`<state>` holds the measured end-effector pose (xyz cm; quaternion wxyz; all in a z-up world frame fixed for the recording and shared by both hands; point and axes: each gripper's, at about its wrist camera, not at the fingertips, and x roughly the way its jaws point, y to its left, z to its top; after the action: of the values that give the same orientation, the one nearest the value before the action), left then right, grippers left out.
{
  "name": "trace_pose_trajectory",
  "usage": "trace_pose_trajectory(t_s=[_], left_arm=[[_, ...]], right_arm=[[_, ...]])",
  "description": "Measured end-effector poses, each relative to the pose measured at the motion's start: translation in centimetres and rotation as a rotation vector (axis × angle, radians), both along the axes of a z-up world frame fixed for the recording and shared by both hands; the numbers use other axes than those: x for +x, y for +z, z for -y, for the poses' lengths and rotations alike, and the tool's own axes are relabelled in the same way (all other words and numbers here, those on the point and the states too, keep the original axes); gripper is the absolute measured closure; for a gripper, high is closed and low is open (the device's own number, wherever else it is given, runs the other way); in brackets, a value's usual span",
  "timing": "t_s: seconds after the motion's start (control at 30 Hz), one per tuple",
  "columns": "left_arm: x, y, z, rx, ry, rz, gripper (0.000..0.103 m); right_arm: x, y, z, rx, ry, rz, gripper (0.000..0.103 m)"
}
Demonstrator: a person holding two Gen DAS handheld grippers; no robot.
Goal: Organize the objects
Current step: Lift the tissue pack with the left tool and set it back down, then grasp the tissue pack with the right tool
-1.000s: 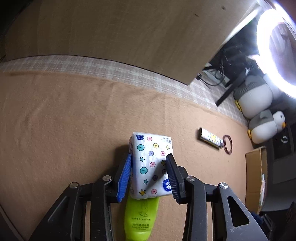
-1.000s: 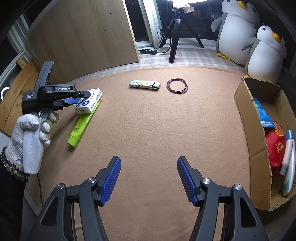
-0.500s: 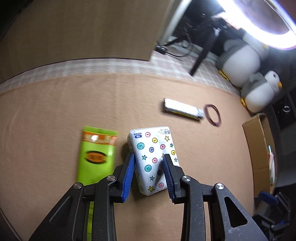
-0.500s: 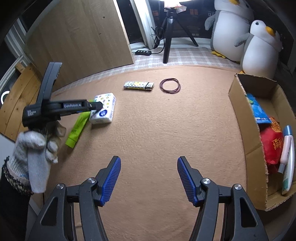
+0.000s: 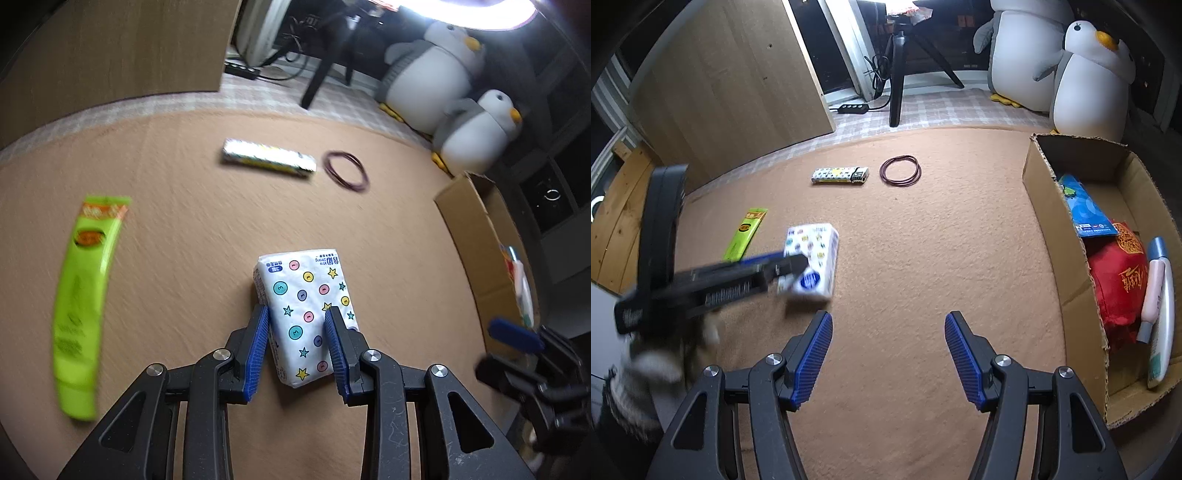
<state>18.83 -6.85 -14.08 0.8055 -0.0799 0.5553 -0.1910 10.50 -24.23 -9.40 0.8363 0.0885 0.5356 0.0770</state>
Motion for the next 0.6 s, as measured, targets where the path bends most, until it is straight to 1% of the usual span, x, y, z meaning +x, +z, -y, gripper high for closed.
trace_pose_trajectory(t_s=[0.17, 0.23, 0.27, 0.3, 0.4, 0.6], left_arm=[[-2.6, 0.0, 0.7, -0.037, -0.011, -0.017, 0.069], [-3.3, 0.1, 0.9, -0.049, -0.025, -0.018, 0.069], [-3.5, 0.1, 0.9, -0.049, -0.03, -0.016, 0.066], [-3.7, 0.1, 1.0, -0.048, -0.037, -0.017, 0.057], [-4.2, 0.1, 0.8, -0.049, -0.041, -0.019, 0.04], [-4.5, 0.2, 0.8, -0.059, -0.063, -0.024, 0.039]], right_arm=[[0.9, -1.0, -0.1, 0.017, 0.027, -0.024, 0.043], [1.3, -1.3, -0.4, 0.02, 0.047, -0.018, 0.043], [1.6, -1.6, -0.6, 0.028, 0.059, -0.022, 0.043], [1.9, -1.8, -0.8, 0.032, 0.068, -0.03, 0.04], [3.0, -2.6, -1.5, 0.068, 0.104, -0.068, 0.038], [4.5, -4.3, -3.0, 0.136, 0.154, -0.14, 0.038]])
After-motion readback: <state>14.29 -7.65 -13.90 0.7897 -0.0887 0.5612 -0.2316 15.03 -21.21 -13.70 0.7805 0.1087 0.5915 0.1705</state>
